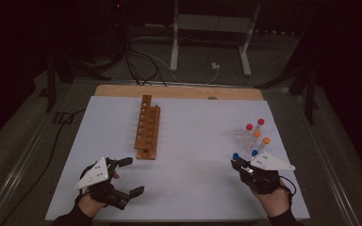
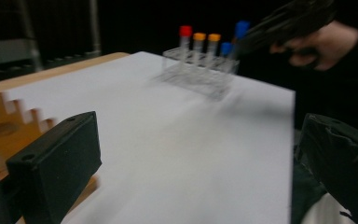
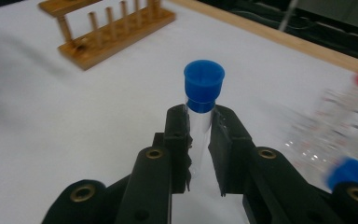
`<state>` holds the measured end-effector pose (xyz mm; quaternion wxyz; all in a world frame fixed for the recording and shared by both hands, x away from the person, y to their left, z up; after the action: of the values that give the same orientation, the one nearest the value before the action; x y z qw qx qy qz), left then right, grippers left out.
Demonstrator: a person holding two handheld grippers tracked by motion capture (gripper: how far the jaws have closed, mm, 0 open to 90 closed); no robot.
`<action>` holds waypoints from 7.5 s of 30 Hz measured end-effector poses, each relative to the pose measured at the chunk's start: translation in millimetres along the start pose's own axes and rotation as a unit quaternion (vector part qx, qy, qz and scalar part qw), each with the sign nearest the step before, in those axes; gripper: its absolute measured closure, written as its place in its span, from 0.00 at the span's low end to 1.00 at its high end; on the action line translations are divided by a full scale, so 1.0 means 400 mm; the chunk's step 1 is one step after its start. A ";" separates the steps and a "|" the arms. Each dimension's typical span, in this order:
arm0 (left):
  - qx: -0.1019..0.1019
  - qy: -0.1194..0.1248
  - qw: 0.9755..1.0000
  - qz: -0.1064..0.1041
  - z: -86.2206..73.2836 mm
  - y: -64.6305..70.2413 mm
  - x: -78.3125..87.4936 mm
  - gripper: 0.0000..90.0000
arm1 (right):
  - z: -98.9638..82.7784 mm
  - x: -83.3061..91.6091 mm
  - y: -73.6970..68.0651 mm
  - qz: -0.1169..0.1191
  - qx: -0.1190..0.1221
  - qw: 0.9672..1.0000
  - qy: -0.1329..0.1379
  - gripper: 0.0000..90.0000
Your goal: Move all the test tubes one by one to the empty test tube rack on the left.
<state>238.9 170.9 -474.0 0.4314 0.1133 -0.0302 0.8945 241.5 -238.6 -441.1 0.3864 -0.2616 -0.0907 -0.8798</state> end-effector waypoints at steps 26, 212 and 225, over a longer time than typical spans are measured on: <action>-0.006 -0.033 0.992 -0.122 0.149 0.101 -0.256 0.09 | 0.028 -0.112 -0.114 0.097 0.049 0.994 -0.023 0.86; 0.033 -0.095 0.987 0.128 0.224 -0.361 -0.266 0.03 | 0.032 0.035 0.031 0.071 -0.015 0.993 0.094 0.00; 0.018 -0.099 0.993 0.062 0.139 -0.176 -0.142 0.02 | -0.026 0.092 0.109 -0.047 -0.059 0.994 0.081 0.11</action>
<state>337.7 162.9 -435.8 0.3676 0.2070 -0.0643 0.9044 248.3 -295.4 -432.1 0.3343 -0.2074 -0.0197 -0.9192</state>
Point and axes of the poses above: each handheld gripper's, and its own axes: x roughly backward along the jaws, z roughly out of its top, y roughly to its right, the point moved 2 cm from there along -x, roughly forward along the jaws, and after that the axes turned 13 degrees about z, right-handed, at the moved point
